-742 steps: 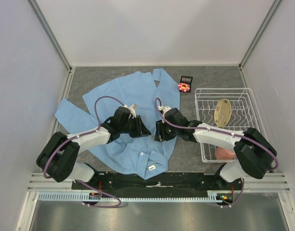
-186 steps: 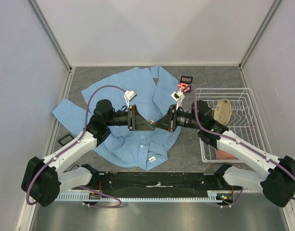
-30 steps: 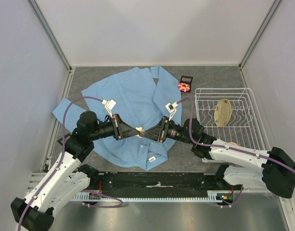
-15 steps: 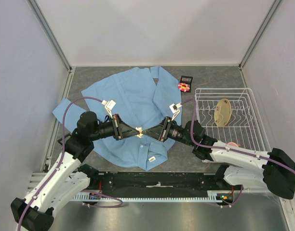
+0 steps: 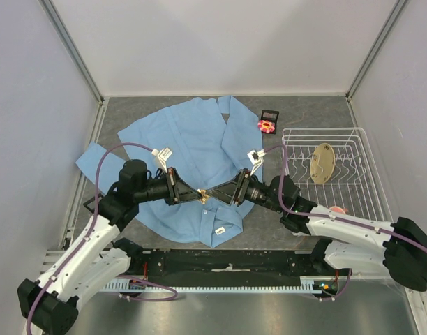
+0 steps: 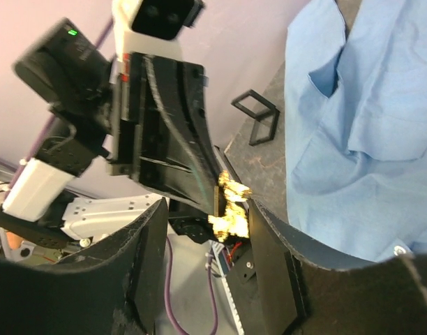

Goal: Remove the brooch from the garment
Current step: Close the brooch.

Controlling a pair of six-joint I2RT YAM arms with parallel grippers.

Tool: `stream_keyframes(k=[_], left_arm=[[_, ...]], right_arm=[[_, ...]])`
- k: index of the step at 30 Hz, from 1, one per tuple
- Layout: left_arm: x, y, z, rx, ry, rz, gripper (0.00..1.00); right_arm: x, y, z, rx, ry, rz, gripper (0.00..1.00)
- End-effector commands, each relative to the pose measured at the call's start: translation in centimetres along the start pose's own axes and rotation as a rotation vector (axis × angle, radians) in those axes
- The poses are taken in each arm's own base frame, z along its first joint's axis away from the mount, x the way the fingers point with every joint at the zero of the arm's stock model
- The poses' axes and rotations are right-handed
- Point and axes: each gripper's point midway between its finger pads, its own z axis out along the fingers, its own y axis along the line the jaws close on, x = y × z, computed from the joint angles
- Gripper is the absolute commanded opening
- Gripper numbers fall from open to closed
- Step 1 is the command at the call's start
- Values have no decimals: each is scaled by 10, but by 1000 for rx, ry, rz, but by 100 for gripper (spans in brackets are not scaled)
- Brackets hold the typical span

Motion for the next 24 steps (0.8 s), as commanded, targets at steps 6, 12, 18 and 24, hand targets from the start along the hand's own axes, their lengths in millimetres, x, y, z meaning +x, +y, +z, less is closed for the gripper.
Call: stream_keyframes(k=[6,12,18,24], left_arm=[[-12,-24,-12,21,-50,37,2],[-11,-22,-10,17,-43,35,2],[-11,-23,-11,22,-41,40,2],[-9,-23,-13,27,-45,55,2]], right_arm=[[3,-6,9,33,9,-55,62],[8,4,19,0,30,-61,62],[10,0,27,9,33,-56,57],[9,-6,27,33,21,-46,44]])
